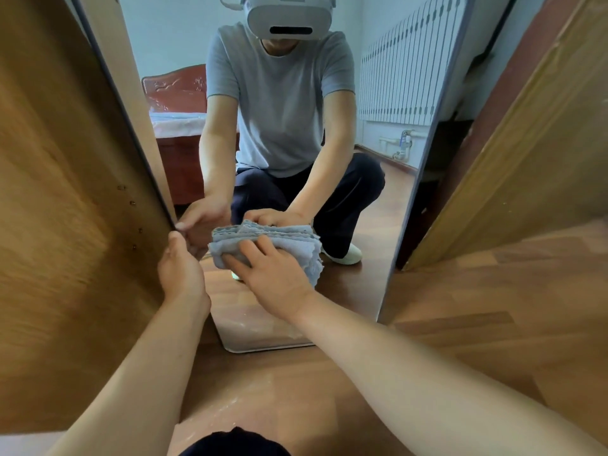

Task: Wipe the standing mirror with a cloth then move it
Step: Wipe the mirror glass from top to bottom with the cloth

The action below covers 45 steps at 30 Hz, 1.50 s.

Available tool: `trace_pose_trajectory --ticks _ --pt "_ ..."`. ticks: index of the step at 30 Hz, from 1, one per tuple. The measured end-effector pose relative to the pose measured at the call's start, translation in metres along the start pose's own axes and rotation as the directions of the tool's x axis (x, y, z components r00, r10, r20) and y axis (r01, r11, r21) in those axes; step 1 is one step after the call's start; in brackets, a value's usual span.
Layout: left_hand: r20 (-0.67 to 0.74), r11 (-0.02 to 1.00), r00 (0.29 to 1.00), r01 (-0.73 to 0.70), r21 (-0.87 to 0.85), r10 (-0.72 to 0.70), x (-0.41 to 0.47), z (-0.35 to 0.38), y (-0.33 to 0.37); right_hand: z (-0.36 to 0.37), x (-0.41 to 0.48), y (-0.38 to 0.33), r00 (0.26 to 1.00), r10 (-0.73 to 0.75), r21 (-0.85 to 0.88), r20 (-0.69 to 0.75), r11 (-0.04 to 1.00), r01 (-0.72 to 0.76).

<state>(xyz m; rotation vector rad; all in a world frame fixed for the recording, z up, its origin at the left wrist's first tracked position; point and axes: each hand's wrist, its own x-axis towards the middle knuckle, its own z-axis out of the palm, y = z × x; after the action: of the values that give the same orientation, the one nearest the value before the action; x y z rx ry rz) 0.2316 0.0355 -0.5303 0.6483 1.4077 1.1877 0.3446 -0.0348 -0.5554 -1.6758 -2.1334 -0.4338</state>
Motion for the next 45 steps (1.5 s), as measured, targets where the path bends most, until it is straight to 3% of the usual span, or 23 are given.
trace_pose_trajectory --ticks 7,21,30,37,45 --pt "-0.012 0.999 0.999 -0.043 0.033 0.044 -0.005 0.005 0.004 -0.016 -0.044 0.056 0.991 0.057 -0.05 -0.12 0.997 -0.064" --pt "-0.02 0.997 0.997 -0.074 0.032 0.075 -0.006 0.003 -0.006 -0.025 -0.131 0.113 0.926 0.372 -0.062 -0.067 0.925 -0.376" --pt "-0.034 0.996 0.998 -0.054 0.075 0.057 -0.004 0.001 -0.016 -0.003 -0.113 0.08 0.94 0.339 -0.047 -0.04 0.939 -0.341" --pt "-0.037 0.996 0.999 -0.026 0.091 0.03 -0.005 -0.002 -0.016 0.018 -0.057 0.022 0.94 0.319 0.049 -0.117 0.948 -0.316" --pt "0.025 0.993 1.0 0.016 0.117 -0.019 -0.004 -0.01 -0.026 0.04 -0.01 -0.029 0.99 0.136 0.109 -0.047 0.985 -0.131"
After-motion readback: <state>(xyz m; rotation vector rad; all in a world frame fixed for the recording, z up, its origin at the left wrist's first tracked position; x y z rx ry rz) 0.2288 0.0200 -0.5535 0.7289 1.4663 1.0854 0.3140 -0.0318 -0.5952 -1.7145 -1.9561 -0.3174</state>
